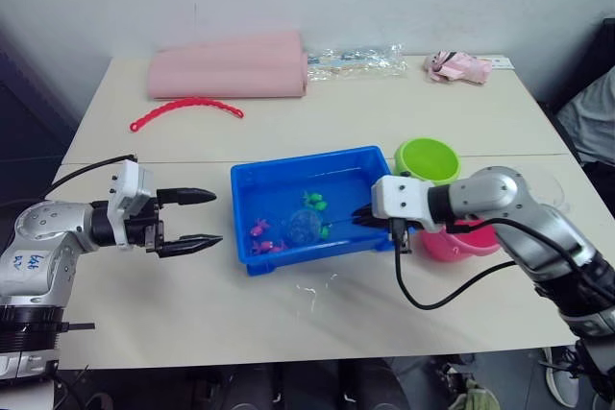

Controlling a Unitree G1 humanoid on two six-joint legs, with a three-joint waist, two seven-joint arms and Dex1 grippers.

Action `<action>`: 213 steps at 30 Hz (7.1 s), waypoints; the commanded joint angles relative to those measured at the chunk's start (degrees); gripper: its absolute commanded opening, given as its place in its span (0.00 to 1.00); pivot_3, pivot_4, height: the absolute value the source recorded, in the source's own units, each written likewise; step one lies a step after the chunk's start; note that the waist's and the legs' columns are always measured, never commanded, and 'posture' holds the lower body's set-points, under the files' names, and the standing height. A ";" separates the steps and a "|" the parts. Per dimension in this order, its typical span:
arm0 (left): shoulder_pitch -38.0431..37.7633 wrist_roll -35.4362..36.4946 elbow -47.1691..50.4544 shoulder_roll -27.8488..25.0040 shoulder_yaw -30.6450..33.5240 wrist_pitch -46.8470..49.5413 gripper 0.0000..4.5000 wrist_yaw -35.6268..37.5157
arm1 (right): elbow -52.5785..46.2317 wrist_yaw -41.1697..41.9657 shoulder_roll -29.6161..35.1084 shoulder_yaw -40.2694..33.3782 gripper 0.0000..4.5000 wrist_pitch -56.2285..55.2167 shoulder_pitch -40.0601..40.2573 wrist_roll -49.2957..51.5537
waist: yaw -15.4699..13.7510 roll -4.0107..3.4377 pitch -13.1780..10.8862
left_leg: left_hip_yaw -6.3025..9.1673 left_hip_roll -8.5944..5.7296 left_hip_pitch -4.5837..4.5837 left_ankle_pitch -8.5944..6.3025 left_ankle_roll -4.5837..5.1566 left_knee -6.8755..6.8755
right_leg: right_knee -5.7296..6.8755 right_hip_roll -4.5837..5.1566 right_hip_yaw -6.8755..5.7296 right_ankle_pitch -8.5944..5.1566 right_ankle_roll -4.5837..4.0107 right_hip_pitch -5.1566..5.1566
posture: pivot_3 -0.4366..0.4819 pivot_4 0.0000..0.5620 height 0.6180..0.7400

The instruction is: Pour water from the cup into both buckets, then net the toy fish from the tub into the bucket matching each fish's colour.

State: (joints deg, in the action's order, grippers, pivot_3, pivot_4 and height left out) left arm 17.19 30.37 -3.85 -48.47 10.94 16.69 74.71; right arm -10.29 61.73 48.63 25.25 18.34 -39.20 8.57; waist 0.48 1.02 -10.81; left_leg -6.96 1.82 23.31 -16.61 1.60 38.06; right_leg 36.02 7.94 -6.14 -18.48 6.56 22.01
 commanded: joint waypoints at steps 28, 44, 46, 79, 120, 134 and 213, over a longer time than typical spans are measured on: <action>-5.74 1.60 6.35 -3.75 5.30 2.60 0.99 -0.44 | 10.32 12.20 -13.58 1.80 0.00 8.22 -8.24 -5.77 | 1.28 -0.02 -0.01 | -0.07 0.07 0.01 0.01 -0.07 -0.04 | 0.12 -0.08 0.08 0.00 0.00 0.10 | 0.48 0.27 1.00; -5.37 2.78 6.46 -3.12 6.36 4.97 0.99 -1.58 | 9.12 11.31 -14.02 -2.56 0.00 18.79 -6.95 0.49 | 1.25 -0.02 -0.01 | -0.18 0.07 0.13 0.01 -0.09 -0.06 | 0.26 -0.05 0.17 0.00 0.00 0.35 | 0.48 0.27 1.00; -5.25 2.66 6.18 -3.12 6.16 4.82 0.99 -1.52 | 9.58 11.14 -14.23 -2.92 0.00 19.38 -6.87 0.90 | 1.25 -0.02 -0.01 | -0.21 0.06 0.14 0.01 -0.08 -0.06 | 0.29 -0.04 0.17 0.00 0.00 0.39 | 0.48 0.27 1.00; -4.33 1.35 3.77 -2.41 4.40 1.65 0.99 -0.52 | 7.90 12.86 -10.74 -12.40 0.00 22.65 -4.00 10.86 | 1.22 -0.02 -0.01 | -0.33 0.06 0.15 0.00 -0.07 -0.05 | 0.37 0.00 0.18 0.00 0.00 0.48 | 0.48 0.27 1.00; 23.95 2.77 -3.58 12.88 -11.05 12.52 0.99 -2.38 | -25.55 -9.89 -4.67 -82.11 0.00 27.71 52.32 38.37 | -1.39 0.02 0.00 | -0.14 0.04 -0.04 0.10 -0.02 0.00 | 0.03 -0.23 0.26 0.03 0.04 0.09 | 0.48 0.27 1.00; 24.09 1.87 -2.97 14.59 -12.90 11.52 0.99 0.56 | -28.27 -9.72 -10.79 -87.68 0.00 15.49 71.14 29.87 | -1.86 0.02 0.00 | -0.04 0.01 -0.10 0.07 0.02 -0.01 | -0.09 -0.23 0.20 0.04 0.07 -0.07 | 0.48 0.27 1.00; 0.65 -1.27 -0.05 -0.78 0.97 -2.99 0.99 1.98 | -1.29 1.89 -11.69 -6.98 0.00 5.07 7.04 2.87 | 1.05 -0.02 -0.01 | -0.04 -0.05 -0.01 -0.02 0.08 -0.01 | 0.00 0.09 -0.16 0.06 0.09 -0.06 | 0.48 0.27 1.00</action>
State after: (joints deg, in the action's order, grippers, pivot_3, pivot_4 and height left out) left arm 17.60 28.46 -5.60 -48.21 11.16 13.43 76.94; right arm -10.71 62.85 36.65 20.71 22.88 -32.38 9.33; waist 1.53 0.99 -10.81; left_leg -7.00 1.76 23.30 -16.64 1.68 38.05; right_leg 36.02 8.04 -6.30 -18.42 6.65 21.95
